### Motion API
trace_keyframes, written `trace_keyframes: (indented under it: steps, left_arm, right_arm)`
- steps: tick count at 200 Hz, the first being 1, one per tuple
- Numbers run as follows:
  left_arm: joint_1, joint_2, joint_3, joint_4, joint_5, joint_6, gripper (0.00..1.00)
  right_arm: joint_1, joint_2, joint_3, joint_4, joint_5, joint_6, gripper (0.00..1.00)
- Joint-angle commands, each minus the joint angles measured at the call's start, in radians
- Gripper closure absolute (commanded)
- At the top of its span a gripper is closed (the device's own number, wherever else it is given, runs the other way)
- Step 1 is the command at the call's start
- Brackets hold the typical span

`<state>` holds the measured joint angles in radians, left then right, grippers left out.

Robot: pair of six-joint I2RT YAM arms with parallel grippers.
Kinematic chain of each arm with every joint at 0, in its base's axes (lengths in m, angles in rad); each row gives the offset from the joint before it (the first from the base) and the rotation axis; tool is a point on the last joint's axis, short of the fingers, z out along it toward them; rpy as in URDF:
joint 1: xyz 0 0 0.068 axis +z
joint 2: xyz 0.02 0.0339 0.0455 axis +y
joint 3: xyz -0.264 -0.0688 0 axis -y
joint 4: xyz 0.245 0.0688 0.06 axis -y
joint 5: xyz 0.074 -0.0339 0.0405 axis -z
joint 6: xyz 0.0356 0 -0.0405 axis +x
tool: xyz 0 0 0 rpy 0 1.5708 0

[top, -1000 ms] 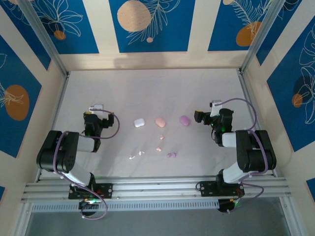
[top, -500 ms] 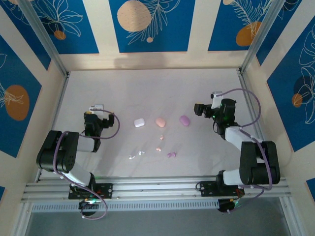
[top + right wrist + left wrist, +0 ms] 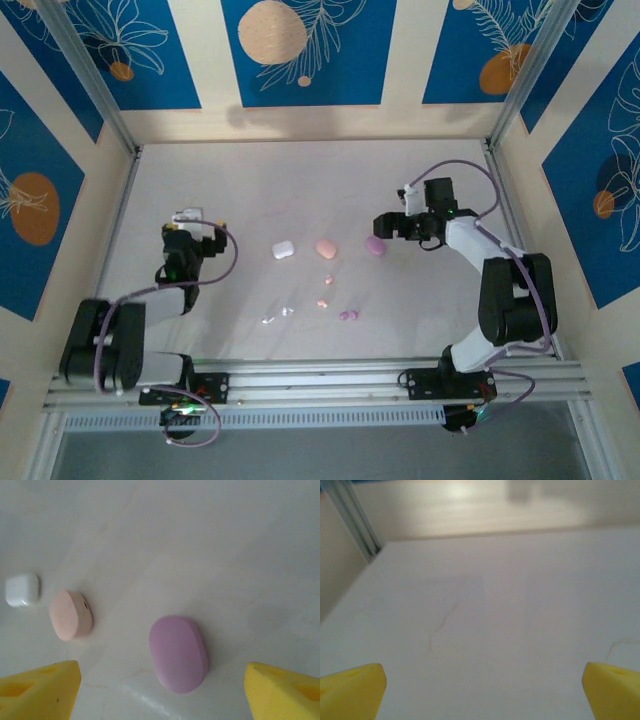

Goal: Insert wireless bluetooth earbuds into charging case

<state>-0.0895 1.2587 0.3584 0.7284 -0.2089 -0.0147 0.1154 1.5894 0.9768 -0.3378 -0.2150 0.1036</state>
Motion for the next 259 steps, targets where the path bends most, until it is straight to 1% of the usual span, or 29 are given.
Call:
trace_keyframes:
  steps: [1, 18, 30, 39, 52, 59, 70, 92, 99, 118, 127, 172, 203, 211, 218, 259]
  left_arm:
    - [0.004, -0.139, 0.023, -0.180, -0.047, -0.138, 0.00]
    - [0.007, -0.242, 0.057, -0.346, -0.034, -0.302, 0.00]
    - [0.008, -0.289, 0.090, -0.449, 0.040, -0.374, 0.00]
    - [0.008, -0.313, 0.107, -0.490, 0.129, -0.412, 0.00]
    - [0.007, -0.326, 0.098, -0.455, 0.262, -0.475, 0.00]
    - [0.007, -0.326, 0.090, -0.424, 0.312, -0.522, 0.00]
    - [0.007, -0.317, 0.083, -0.385, 0.394, -0.574, 0.00]
    - [0.005, -0.295, 0.087, -0.360, 0.482, -0.653, 0.00]
    - [0.005, -0.291, 0.090, -0.351, 0.507, -0.659, 0.00]
    - [0.004, -0.292, 0.103, -0.363, 0.546, -0.670, 0.00]
    - [0.002, -0.298, 0.110, -0.371, 0.564, -0.670, 0.01]
    - [-0.001, -0.314, 0.129, -0.415, 0.607, -0.680, 0.02]
    - [-0.003, -0.322, 0.138, -0.425, 0.615, -0.688, 0.02]
    - [-0.003, -0.320, 0.141, -0.425, 0.619, -0.689, 0.02]
    - [-0.002, -0.319, 0.144, -0.426, 0.624, -0.691, 0.03]
    - [-0.004, -0.294, 0.162, -0.421, 0.658, -0.701, 0.08]
  right_arm:
    - [0.034, 0.035, 0.062, -0.131, 0.082, -0.076, 0.14]
    - [0.064, 0.066, 0.094, -0.158, 0.119, -0.110, 0.14]
    - [0.074, 0.083, 0.106, -0.163, 0.142, -0.120, 0.14]
    - [0.080, 0.097, 0.113, -0.165, 0.153, -0.129, 0.14]
    - [0.089, 0.123, 0.128, -0.171, 0.167, -0.145, 0.16]
    - [0.094, 0.137, 0.142, -0.180, 0.166, -0.156, 0.19]
    - [0.103, 0.158, 0.160, -0.188, 0.171, -0.165, 0.20]
    - [0.118, 0.187, 0.179, -0.181, 0.209, -0.187, 0.20]
    - [0.119, 0.198, 0.189, -0.183, 0.214, -0.198, 0.24]
    - [0.119, 0.224, 0.211, -0.188, 0.217, -0.212, 0.26]
    - [0.122, 0.235, 0.220, -0.192, 0.206, -0.223, 0.30]
    - [0.152, 0.274, 0.235, -0.220, 0.212, -0.242, 0.31]
    - [0.168, 0.276, 0.219, -0.224, 0.243, -0.249, 0.32]
    - [0.170, 0.276, 0.215, -0.223, 0.247, -0.249, 0.34]
    - [0.173, 0.278, 0.214, -0.226, 0.241, -0.257, 0.38]
    - [0.182, 0.287, 0.203, -0.232, 0.277, -0.252, 0.42]
